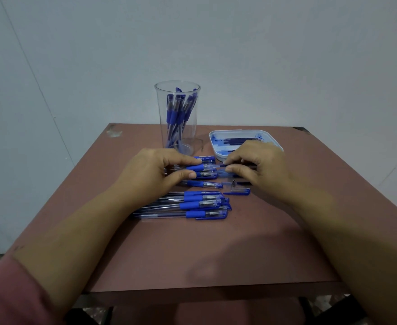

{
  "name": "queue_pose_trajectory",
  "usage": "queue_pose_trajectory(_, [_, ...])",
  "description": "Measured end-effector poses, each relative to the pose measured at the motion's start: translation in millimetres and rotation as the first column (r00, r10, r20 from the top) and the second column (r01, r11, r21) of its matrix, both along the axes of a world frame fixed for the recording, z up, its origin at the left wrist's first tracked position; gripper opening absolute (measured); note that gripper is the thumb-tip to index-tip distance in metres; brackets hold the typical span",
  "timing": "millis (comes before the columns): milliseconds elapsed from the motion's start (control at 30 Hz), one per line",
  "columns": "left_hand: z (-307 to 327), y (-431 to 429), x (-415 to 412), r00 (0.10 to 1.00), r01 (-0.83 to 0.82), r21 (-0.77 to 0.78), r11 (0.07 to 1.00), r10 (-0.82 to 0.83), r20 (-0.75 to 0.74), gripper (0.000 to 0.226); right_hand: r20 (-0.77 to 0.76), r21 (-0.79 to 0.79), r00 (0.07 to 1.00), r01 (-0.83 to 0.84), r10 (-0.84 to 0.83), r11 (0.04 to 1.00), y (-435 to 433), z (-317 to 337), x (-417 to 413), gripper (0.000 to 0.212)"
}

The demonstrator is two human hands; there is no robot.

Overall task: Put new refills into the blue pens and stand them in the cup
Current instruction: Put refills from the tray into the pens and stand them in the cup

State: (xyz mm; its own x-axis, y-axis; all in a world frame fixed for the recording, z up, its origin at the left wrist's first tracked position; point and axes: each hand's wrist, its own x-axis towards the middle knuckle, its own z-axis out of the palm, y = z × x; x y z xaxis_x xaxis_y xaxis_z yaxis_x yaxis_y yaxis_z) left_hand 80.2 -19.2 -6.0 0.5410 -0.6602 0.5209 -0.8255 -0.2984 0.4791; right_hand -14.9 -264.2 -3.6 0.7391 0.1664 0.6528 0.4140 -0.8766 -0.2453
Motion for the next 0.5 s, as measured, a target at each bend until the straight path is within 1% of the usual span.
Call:
queue_pose_trajectory(67, [-0.8,-0.7,-0.8,1.0,-0.006,0.006,1.0,0.006,0.019,0.029,0.008,-0.061,1.0,-0.02,0.02,0.998,5.3,-1.0,2.6,0.014])
queue_pose_trajectory(167, [-1.0,-1.1,-0.5,0.999,-0.002,0.008,1.0,0.002,0.035,0.03,-0.019,-0.119,0.999,-0.033,0.031,0.992,9.8,-0.6,1.8,0.023])
queue_pose_trajectory(233, [-0.4,-0.9,-0.3,0.999,0.004,0.004,1.0,-0.004,0.032,0.03,-0.049,-0.13,0.999,-0.03,0.023,0.991,9.4,0.8,-2.0,0.029])
queue_pose_trajectory(300, [0.4,-0.4,-0.4,1.0,0.002,-0.003,1.0,-0.002,0.024,0.029,-0.052,-0.09,0.999,0.003,-0.008,0.996,7.7,2.2,-6.3,0.035])
queue_pose_trajectory(400, [0.1,-0.4,-1.1,1.0,0.003,-0.005,1.0,-0.003,0.014,0.03,-0.051,-0.001,0.998,0.028,-0.029,1.0,7.1,2.0,-8.5,0.024])
queue_pose_trajectory(500, [0.0,-0.6,-1.0,1.0,0.004,0.011,1.0,-0.004,0.02,0.031,-0.054,-0.009,0.999,0.0,0.0,1.0,11.0,0.5,-6.5,0.014])
